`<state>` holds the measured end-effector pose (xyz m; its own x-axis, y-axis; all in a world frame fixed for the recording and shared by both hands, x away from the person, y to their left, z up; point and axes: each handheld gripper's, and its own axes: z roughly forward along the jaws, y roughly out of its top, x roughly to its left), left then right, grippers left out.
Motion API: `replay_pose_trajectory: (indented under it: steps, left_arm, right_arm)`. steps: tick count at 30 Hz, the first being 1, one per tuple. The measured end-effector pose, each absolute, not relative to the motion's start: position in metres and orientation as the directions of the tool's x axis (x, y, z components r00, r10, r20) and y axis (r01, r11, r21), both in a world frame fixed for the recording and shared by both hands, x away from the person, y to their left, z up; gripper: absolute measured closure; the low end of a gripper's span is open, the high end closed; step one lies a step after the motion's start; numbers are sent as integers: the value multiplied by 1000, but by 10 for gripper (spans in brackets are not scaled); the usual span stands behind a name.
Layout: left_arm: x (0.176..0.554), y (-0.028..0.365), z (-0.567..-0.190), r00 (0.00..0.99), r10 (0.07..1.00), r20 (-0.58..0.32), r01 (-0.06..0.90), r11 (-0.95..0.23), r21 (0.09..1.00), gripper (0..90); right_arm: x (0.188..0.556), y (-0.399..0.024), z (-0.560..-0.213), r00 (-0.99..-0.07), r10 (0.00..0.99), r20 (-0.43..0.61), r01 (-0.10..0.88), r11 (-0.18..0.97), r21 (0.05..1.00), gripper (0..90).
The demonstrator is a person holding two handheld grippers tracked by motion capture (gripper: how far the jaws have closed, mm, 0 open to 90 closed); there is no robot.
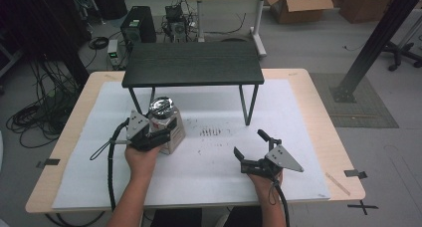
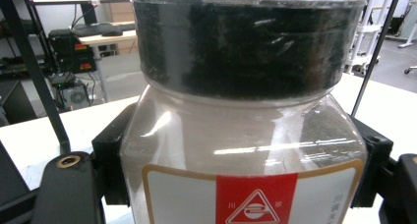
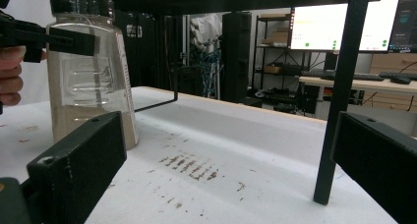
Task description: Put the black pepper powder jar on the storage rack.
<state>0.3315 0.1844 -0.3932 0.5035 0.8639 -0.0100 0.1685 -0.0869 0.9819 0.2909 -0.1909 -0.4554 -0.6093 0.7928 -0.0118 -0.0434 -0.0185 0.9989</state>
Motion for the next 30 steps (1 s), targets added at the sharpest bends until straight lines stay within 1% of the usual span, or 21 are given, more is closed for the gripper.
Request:
replay_pose_trajectory:
  steps: [12, 17, 24, 30]
  left_arm:
    - [333, 187, -391, 514, 858, -18, 177, -85, 981, 228]
    - [329, 185, -388, 538, 843, -14, 162, -88, 983, 228]
    - [324, 182, -374, 568, 823, -7, 142, -90, 986, 228]
    - [319, 180, -354, 603, 798, -5, 125, -88, 988, 228]
  right_arm:
    - [291, -191, -455, -609, 793, -10, -44, -21, 999, 0]
    - [291, -191, -455, -610, 793, -10, -45, -22, 999, 0]
    - [291, -191, -455, -610, 792, -11, -46, -22, 999, 0]
    - [291, -191, -456, -610, 792, -11, -46, -22, 999, 0]
